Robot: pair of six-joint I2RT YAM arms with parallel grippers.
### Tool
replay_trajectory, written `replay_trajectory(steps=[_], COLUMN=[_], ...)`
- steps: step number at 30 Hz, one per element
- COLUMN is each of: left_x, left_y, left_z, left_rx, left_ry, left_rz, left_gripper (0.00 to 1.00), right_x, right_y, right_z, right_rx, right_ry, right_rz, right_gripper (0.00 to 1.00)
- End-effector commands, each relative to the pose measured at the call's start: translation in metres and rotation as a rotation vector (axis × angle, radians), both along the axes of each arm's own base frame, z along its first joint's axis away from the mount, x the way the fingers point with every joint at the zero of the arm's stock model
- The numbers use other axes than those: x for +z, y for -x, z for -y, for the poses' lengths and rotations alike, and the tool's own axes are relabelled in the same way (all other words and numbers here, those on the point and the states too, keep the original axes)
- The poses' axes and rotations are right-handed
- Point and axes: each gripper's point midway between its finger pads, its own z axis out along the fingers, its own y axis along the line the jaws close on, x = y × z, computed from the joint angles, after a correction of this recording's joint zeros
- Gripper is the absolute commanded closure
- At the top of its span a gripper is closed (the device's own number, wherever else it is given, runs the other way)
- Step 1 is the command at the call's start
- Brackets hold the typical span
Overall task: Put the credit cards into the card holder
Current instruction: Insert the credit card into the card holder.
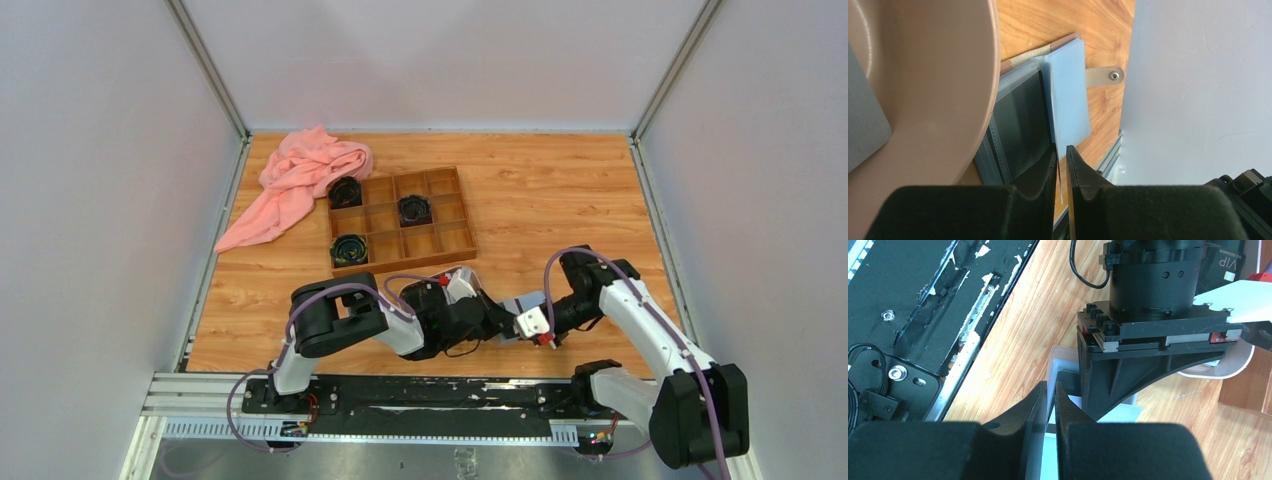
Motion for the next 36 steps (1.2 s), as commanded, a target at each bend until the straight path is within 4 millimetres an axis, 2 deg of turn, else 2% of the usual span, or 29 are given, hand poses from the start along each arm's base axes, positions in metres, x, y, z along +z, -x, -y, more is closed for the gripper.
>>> replay_trajectory(steps=[1,6,12,19,24,30,36], left_x=[-0.072,-0.074,-0.078,-0.079,-0.071,-0.063,-0.047], left_y=[0.01,0.012,0.017,0.023,0.024,0.021,0.013], left_z=[-0.037,-0.036,-0.037,-0.038,-0.036,-0.037,-0.041], left_rx=[0.012,0.002,-0.011,-0.031,-0.045,-0.03,-0.021], left_ry=[-0.236,-0.234,-0.234,-0.24,-0.26,-0.277,-0.301], left_rz=[-0.104,-0.123,-0.152,-0.178,-0.161,-0.122,-0.06], left_gripper=[0.89,0.92,0.94,0.95,0.96,0.96,0.97], right_x=[0.002,0.015,0.025,0.018,0.011,0.01,0.01], right_y=[0.0,-0.02,-0.044,-0.055,-0.064,-0.064,-0.064], right_z=[0.005,0.008,0.021,0.025,0.027,0.027,0.026], right_rx=[-0.019,-0.134,-0.299,-0.426,-0.517,-0.542,-0.542], right_ry=[0.009,-0.03,-0.083,-0.097,-0.1,-0.101,-0.108], right_rz=[-0.018,-0.038,-0.056,-0.111,-0.14,-0.164,-0.169], right_gripper=[0.86,0.88,0.89,0.9,0.9,0.9,0.9])
